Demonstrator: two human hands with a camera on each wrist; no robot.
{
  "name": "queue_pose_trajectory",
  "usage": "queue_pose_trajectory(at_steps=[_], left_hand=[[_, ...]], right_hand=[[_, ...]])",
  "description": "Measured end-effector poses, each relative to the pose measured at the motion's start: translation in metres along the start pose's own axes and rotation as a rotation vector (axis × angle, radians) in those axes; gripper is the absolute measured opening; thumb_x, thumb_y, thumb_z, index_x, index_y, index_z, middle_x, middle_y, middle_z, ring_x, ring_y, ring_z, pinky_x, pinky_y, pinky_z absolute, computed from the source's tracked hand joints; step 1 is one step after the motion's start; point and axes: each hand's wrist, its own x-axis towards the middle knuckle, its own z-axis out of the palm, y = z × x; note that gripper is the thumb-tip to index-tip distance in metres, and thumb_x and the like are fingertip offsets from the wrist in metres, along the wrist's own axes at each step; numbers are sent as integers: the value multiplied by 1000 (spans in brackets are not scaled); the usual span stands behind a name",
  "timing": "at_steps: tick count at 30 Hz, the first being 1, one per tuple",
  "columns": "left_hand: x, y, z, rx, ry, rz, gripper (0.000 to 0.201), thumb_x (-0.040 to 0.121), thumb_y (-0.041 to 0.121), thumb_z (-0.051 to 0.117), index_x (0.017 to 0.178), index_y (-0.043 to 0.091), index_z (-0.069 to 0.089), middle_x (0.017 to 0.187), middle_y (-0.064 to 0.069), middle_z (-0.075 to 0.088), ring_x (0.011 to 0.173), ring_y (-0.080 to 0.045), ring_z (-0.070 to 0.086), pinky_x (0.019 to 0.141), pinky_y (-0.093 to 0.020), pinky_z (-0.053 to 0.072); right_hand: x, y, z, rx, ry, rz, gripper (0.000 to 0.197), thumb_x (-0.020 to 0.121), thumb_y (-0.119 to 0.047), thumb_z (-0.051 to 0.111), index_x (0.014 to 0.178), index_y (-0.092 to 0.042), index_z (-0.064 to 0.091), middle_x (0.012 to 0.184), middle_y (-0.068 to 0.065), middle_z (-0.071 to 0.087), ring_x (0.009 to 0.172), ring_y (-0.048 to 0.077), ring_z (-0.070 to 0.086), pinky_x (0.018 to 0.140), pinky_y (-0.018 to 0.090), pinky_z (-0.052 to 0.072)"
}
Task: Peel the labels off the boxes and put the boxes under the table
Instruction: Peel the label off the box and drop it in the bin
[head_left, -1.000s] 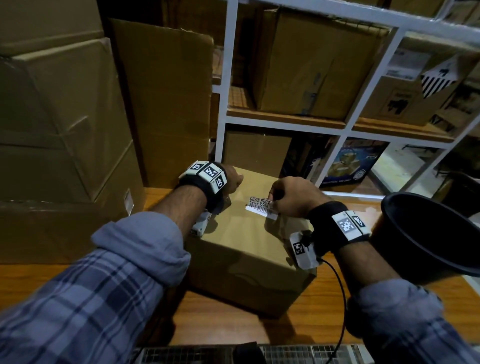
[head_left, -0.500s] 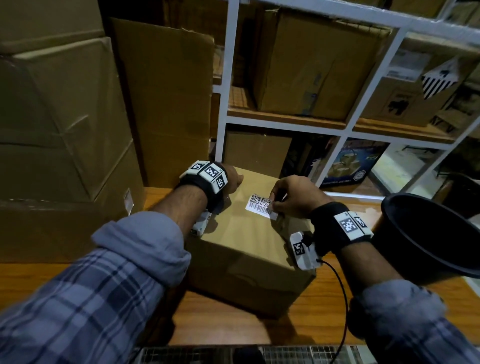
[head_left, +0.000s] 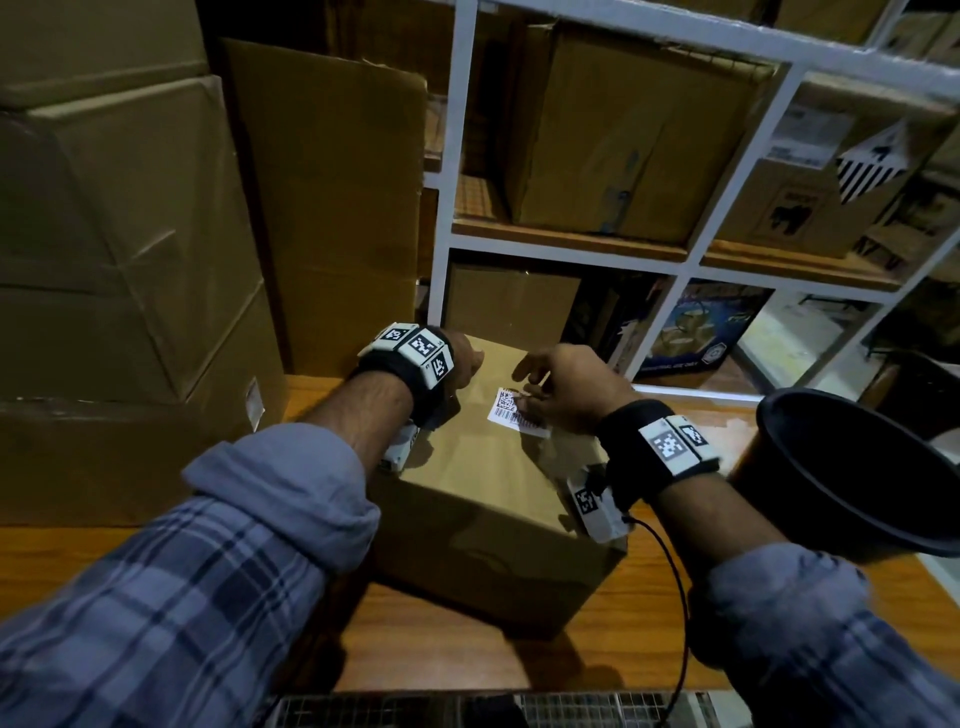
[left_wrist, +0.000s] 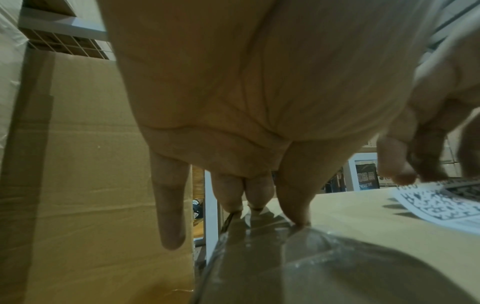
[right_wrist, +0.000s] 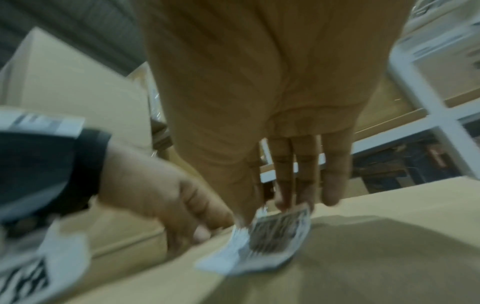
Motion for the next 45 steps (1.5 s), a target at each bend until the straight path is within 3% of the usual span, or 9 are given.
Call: queue_pose_trajectory(at_steps=[3,7,12,18,22,27,32,41,45], left_hand=[[3,-3,1,-35,-8,2,54,109,16,42,162,19,29,159,-17,40,141,-36,46,114,-41,43],[6,-6,5,-76,18,12,46,111,21,37,157,21,38,155,-15,46,135,-34,52,108,-39,46],[12,-9,6,-120,13,-16,46,110,21,35,156,20,42,156,-14,46,137,-34,51,110,-41,46],[15,-10,7,-170,-1,-51,47,108,23,38,155,24,45,159,-10,44,141,-31,47,113,-41,44],[13,-8,6,-165,-17,-60,51,108,20,39,159,23,38,161,-11,42,143,-32,45,115,-43,42],[9,-5,2,-107,-2,-36,55,109,18,40,163,16,28,160,-16,40,143,-34,46,115,-44,43],[7,-3,2,-65,-6,-26,57,109,18,40,164,16,24,162,-17,37,144,-35,44,116,-44,42],[4,-4,-1,-59,-24,-35,55,109,20,38,163,18,26,167,-16,29,148,-36,38,117,-44,39],[1,-4,-1,-61,-34,-33,55,109,19,38,163,19,27,167,-16,29,149,-35,37,119,-45,38]], right_hand=[[5,-10,3,-40,24,-72,23,95,-22,74,117,-26,73,112,-4,69,92,9,62,81,28,56],[10,-22,8,-106,63,-152,19,96,-24,70,114,-25,77,108,0,69,87,14,62,77,28,53],[18,-21,12,-136,62,-101,21,97,-26,69,117,-25,77,111,1,70,95,17,66,83,32,58],[23,-18,14,-130,48,-79,4,93,-29,74,91,-30,77,100,-1,70,87,17,67,68,26,51],[23,-16,12,-117,38,-68,18,94,-27,72,80,-36,66,97,-1,66,85,17,65,67,26,48],[21,-15,10,-98,17,-54,22,96,-22,68,78,-34,62,98,-1,66,89,18,65,67,25,48],[16,-15,6,-86,7,-73,19,98,-18,66,85,-31,62,105,-2,55,92,15,57,62,18,40],[8,-17,3,-97,22,-118,13,99,-30,67,89,-32,61,105,0,52,92,18,55,77,32,53],[6,-13,-1,-65,19,-92,13,95,-16,67,92,-28,65,108,0,53,96,19,57,76,30,53]])
